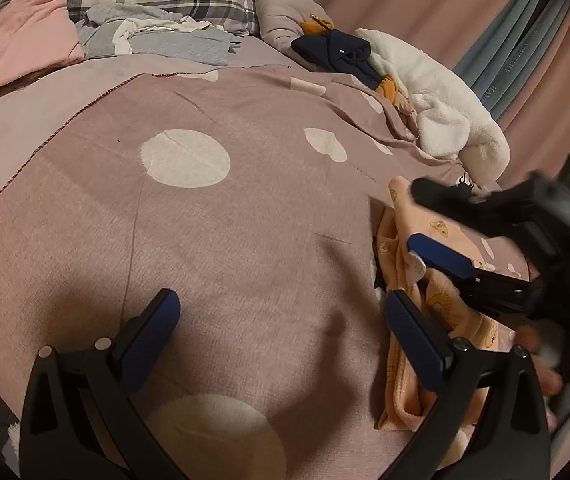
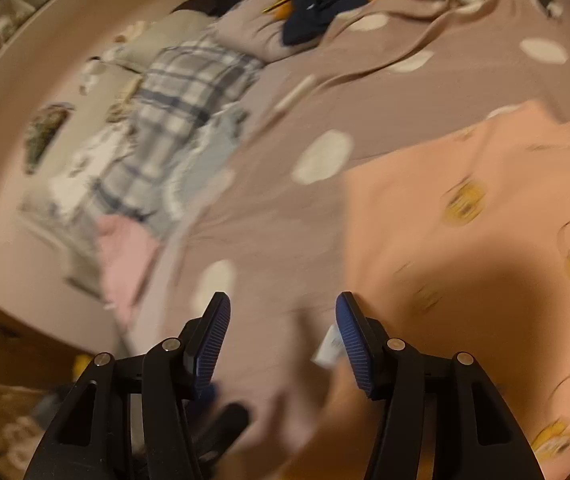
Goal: Fold small clothes
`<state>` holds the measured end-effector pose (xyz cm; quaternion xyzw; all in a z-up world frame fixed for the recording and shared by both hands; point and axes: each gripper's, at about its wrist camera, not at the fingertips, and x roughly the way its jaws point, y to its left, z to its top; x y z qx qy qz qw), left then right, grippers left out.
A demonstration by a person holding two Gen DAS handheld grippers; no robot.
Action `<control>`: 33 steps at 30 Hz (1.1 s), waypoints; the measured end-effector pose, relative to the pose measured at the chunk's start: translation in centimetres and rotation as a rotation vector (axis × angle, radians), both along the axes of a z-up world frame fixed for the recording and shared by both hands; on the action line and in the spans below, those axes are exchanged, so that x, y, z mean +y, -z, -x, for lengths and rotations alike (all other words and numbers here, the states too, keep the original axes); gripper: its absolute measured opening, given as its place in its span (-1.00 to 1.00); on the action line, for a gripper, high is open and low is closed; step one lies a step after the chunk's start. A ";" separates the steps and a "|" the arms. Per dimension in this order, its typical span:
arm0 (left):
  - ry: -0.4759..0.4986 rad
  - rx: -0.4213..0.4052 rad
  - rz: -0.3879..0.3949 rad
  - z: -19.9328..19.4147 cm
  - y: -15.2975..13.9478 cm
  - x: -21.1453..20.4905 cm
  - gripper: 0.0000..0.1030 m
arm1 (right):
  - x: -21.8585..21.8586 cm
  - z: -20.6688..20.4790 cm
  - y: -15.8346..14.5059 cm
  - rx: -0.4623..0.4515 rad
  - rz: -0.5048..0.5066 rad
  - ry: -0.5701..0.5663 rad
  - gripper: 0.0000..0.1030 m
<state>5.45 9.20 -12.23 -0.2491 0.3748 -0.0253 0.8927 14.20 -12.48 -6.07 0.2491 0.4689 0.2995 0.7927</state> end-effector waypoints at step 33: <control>0.515 0.095 0.489 -2.2 0.2 -6.1 0.99 | -16.4 5.0 4.2 0.085 -0.091 0.266 0.85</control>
